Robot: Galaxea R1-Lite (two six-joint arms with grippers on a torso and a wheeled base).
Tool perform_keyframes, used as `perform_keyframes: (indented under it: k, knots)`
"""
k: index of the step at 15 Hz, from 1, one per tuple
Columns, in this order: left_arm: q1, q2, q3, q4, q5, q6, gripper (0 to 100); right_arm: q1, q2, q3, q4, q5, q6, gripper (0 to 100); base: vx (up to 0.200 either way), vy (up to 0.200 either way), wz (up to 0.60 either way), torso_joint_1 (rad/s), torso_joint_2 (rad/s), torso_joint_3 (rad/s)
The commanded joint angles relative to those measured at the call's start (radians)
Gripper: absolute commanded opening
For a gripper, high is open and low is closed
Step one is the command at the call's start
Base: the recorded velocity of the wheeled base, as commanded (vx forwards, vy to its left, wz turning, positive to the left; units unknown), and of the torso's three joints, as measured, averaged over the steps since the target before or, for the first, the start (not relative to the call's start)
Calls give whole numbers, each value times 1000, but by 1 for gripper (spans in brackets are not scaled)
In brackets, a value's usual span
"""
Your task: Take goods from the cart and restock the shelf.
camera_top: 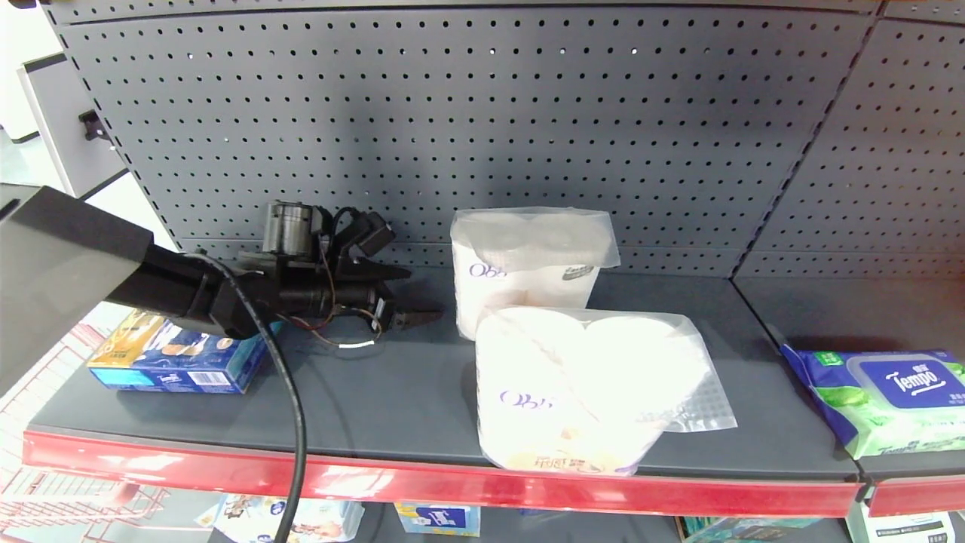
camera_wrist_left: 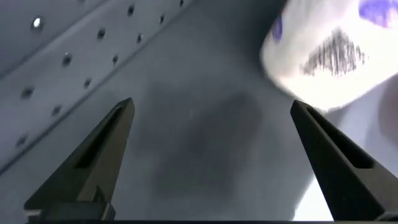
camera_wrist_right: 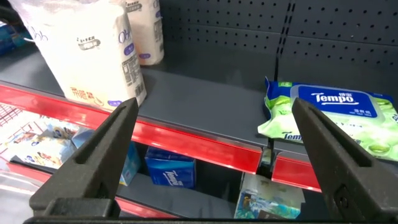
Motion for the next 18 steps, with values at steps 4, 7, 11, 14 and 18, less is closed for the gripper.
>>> perform_keyframes:
  k: [4,7,11,14,18]
  knots:
    - [-45,34,-68,-2,28,-40,100,0,3,-2,0,1,-1,100,0,0,0,0,0,0]
    - [-56,42,-80,-1,28,-42,100,0,1,-4,-3,1,-1,100,0,0,0,0,0,0]
    - [-86,49,-81,-2,34,-43,100,0,1,-7,-3,1,-1,100,0,0,0,0,0,0]
    - [-86,54,-86,-2,49,-50,100,0,1,-10,-3,1,-1,100,0,0,0,0,0,0]
    - [-33,-55,-8,1,57,-79,100,-8,177,-114,0,1,-59,100,0,0,0,0,0,0]
